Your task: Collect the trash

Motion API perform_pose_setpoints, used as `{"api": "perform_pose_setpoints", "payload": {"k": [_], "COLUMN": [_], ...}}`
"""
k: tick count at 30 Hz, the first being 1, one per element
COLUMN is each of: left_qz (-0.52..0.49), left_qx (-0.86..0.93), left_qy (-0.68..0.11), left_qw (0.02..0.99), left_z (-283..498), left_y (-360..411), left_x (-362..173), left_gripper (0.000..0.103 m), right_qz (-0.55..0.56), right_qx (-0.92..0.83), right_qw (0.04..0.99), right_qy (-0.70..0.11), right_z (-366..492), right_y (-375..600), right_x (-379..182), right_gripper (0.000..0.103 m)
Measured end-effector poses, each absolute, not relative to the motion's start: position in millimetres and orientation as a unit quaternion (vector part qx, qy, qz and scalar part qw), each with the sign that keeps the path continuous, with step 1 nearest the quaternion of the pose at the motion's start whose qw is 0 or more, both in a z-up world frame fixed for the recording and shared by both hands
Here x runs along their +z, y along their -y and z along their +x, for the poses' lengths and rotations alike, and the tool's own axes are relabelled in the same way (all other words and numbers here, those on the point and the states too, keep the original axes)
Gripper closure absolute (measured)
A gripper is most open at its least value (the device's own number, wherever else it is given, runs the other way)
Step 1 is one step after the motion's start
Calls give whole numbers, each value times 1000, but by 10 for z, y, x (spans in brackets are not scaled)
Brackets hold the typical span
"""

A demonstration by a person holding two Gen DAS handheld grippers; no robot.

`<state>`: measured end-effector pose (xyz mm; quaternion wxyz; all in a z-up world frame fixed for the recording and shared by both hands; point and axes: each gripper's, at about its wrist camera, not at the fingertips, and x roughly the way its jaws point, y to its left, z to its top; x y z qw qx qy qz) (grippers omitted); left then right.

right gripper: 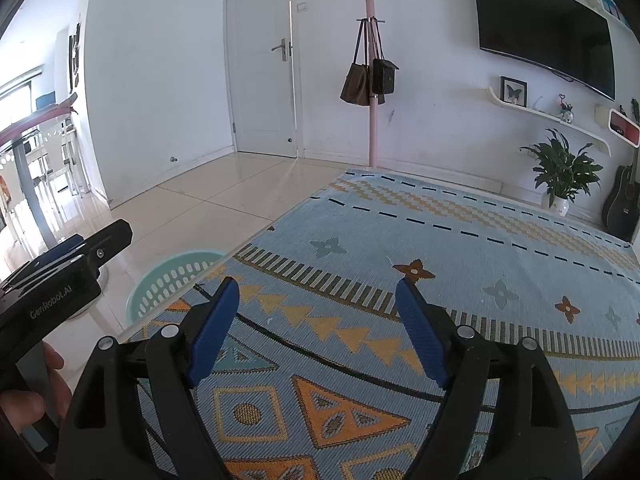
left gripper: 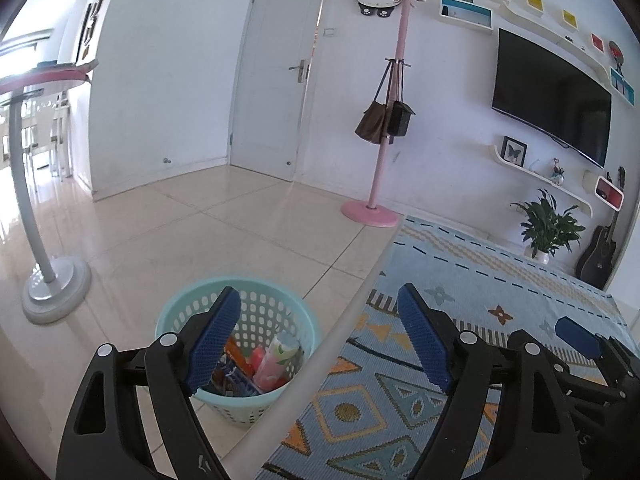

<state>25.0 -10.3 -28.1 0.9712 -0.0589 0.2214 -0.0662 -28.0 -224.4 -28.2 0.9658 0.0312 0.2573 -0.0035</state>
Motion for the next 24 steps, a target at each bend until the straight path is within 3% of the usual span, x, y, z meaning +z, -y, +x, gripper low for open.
{"api": "perform_pose_setpoints", "payload": {"k": [24], "left_qz": [-60], "left_qx": [-66], "left_qy": [-221], "left_qw": [971], "left_z": [238], "left_y": [108], "left_x": [-282], "left_gripper": [24], "right_qz": [29], "right_qx": [-4], "right_qw": [966], "right_qy": [-257], "right_z": [-279], "right_y": [2198], "right_x": [-281], "right_gripper": [26]}}
